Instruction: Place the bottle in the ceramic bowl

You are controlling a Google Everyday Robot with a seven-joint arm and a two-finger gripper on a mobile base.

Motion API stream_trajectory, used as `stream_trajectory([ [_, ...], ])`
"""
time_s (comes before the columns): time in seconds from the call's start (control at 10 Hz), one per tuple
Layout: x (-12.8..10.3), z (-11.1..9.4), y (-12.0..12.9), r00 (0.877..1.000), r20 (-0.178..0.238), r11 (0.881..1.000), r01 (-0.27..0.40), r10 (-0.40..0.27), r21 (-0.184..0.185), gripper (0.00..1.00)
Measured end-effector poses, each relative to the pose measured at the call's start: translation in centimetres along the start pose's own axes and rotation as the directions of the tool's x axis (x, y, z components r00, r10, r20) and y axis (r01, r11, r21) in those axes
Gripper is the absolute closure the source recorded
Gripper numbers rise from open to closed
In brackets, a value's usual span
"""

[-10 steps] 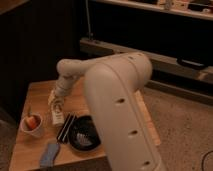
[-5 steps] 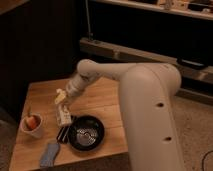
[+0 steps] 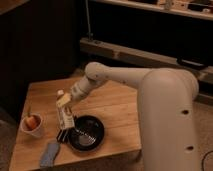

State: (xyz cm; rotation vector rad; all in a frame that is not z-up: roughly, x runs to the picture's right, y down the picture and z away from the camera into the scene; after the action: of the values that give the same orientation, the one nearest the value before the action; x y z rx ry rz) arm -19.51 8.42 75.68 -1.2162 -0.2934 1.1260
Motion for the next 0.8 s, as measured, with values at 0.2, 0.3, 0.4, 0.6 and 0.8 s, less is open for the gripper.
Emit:
stream_trajectory([
  [0.2, 2.2, -1.2, -1.1, 1.0, 0.01, 1.0, 0.011, -0.011, 0.003, 1.0],
  [0.3, 3.5, -1.9, -1.9, 0.999, 0.019, 1.0, 0.028, -0.028, 0.01, 1.0],
  [0.4, 4.9, -2.7, -3.0, 0.998, 0.039, 0.999, 0.039, -0.039, 0.014, 0.93],
  [0.6, 6.4, -3.0, -4.0, 0.996, 0.07, 0.998, 0.058, -0.059, 0.019, 0.76],
  [0.8, 8.3, -3.2, -5.1, 0.987, 0.102, 0.993, 0.119, -0.121, 0.022, 0.53],
])
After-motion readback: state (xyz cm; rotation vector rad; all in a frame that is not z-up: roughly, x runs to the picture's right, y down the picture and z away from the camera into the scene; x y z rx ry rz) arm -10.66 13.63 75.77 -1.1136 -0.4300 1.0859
